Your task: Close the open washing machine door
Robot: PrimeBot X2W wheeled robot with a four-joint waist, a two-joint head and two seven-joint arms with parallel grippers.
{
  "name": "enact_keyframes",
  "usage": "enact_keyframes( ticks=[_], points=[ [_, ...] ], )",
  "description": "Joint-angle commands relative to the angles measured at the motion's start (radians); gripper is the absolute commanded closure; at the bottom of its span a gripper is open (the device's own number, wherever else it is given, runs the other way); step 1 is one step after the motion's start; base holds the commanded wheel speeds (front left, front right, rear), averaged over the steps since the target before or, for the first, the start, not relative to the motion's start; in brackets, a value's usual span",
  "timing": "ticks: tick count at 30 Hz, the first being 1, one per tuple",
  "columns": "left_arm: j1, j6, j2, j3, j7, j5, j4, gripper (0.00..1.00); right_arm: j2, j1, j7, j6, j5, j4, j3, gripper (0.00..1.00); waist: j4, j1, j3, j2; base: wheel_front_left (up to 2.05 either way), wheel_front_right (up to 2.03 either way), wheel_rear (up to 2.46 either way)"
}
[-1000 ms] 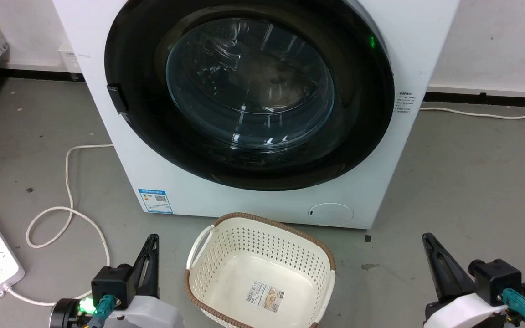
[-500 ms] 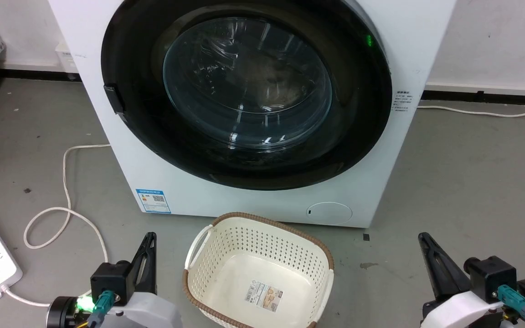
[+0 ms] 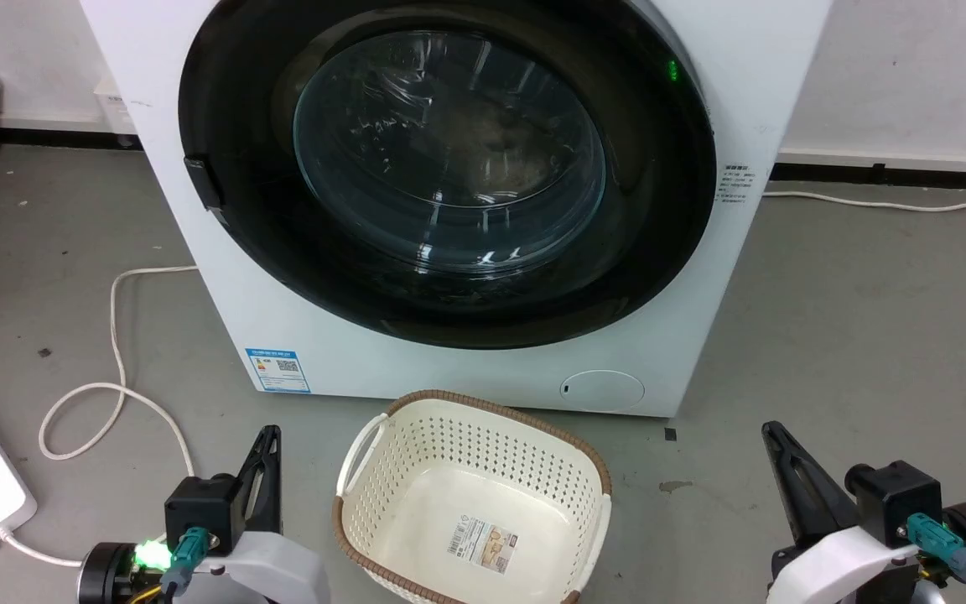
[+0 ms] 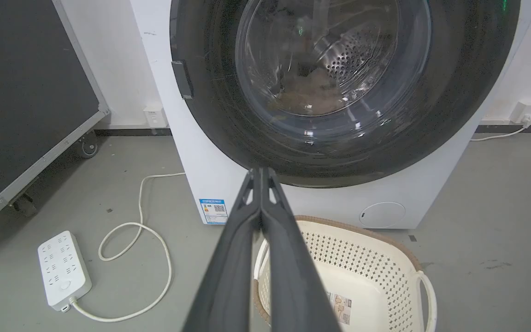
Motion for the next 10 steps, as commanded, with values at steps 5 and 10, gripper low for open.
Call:
enact_keyframes(
  ticks=[5, 10],
  points=[
    [-0.015, 0.003, 0.001, 0.004, 0.000, 0.006, -0.006, 1.00, 0.005, -0.014, 0.001, 0.001, -0.008, -0.007, 0.001, 1.00, 0.000, 0.0000, 0.000, 0.0000, 0.00, 0.00, 0.00],
    [-0.015, 0.003, 0.001, 0.004, 0.000, 0.006, -0.006, 1.00, 0.005, -0.014, 0.001, 0.001, -0.008, -0.007, 0.001, 1.00, 0.000, 0.0000, 0.000, 0.0000, 0.00, 0.00, 0.00]
  ],
)
